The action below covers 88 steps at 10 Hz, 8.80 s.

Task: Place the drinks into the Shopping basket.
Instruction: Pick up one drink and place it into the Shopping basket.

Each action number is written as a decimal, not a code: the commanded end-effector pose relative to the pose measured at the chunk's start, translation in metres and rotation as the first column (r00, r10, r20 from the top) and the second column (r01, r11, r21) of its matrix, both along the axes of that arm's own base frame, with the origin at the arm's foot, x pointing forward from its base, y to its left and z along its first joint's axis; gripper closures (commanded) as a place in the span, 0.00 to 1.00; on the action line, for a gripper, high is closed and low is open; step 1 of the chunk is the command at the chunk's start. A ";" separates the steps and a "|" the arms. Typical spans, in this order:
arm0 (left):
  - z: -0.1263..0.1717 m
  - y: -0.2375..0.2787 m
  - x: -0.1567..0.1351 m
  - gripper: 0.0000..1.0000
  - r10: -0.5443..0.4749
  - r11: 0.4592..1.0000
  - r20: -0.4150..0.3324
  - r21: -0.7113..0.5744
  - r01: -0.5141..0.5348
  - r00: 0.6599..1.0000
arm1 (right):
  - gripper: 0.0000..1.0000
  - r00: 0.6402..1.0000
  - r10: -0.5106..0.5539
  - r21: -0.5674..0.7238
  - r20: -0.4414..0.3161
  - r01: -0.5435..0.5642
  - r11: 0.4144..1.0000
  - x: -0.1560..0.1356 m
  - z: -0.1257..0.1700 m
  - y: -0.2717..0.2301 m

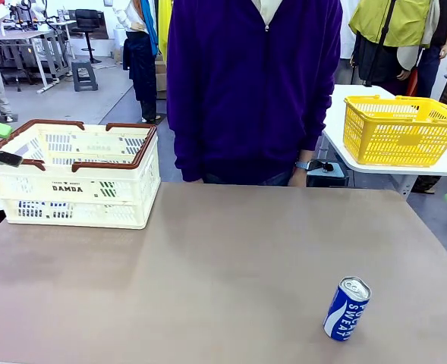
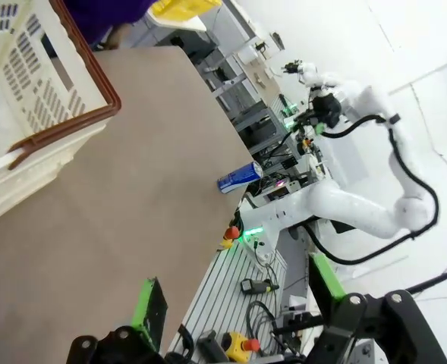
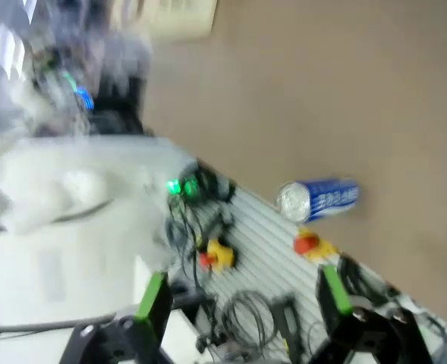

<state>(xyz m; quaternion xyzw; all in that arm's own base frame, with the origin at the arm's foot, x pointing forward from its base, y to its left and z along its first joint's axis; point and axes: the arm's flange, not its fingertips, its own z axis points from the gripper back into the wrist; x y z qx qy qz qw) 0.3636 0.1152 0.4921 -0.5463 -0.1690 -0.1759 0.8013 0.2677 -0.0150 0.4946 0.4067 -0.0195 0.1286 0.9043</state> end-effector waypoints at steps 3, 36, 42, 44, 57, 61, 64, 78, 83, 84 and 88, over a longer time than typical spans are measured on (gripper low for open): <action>0.002 0.001 0.001 0.00 0.005 1.000 -0.001 0.000 -0.005 1.000 | 0.00 0.849 0.469 -0.428 -0.241 -0.527 0.734 -0.034 -0.063 0.124; 0.002 0.001 0.001 0.00 0.005 1.000 -0.001 0.000 -0.005 1.000 | 1.00 0.968 0.045 -0.646 -0.245 -0.198 0.737 -0.003 -0.155 0.158; 0.002 0.001 0.001 0.00 0.005 1.000 -0.001 0.000 -0.005 1.000 | 1.00 0.936 0.304 -0.477 -0.178 -0.352 0.805 0.087 -0.002 0.240; 0.002 0.001 0.001 0.00 0.005 1.000 -0.001 0.000 -0.005 1.000 | 1.00 0.944 0.264 -0.513 -0.197 -0.328 0.793 0.119 -0.009 0.334; 0.002 0.001 0.001 0.00 0.005 1.000 -0.001 0.000 -0.005 1.000 | 0.01 0.889 0.419 -0.746 -0.185 -0.405 0.528 0.060 -0.117 0.528; 0.002 0.001 0.001 0.00 0.005 1.000 -0.001 0.000 -0.005 1.000 | 0.00 0.888 0.419 -0.728 -0.189 -0.413 0.547 0.062 -0.104 0.518; 0.002 0.001 0.001 0.00 0.005 1.000 -0.001 0.000 -0.005 1.000 | 0.00 0.900 0.405 -0.643 -0.162 -0.408 0.649 0.061 -0.038 0.461; 0.002 0.001 0.001 0.00 0.005 1.000 -0.001 0.000 -0.005 1.000 | 0.00 0.888 -0.253 0.413 -0.385 0.410 0.813 -0.080 -0.063 -0.177; 0.002 0.001 0.001 0.00 0.005 1.000 -0.001 0.000 -0.005 1.000 | 0.00 0.888 -0.253 0.413 -0.385 0.410 0.813 -0.080 -0.063 -0.177; 0.000 0.001 0.001 0.00 0.002 1.000 0.002 -0.001 -0.002 1.000 | 0.00 0.888 -0.253 0.413 -0.385 0.410 0.813 -0.080 -0.063 -0.177; 0.124 -0.193 0.021 0.00 0.069 0.741 -0.258 0.660 0.123 0.964 | 0.00 0.888 -0.253 0.413 -0.385 0.410 0.813 -0.080 -0.063 -0.177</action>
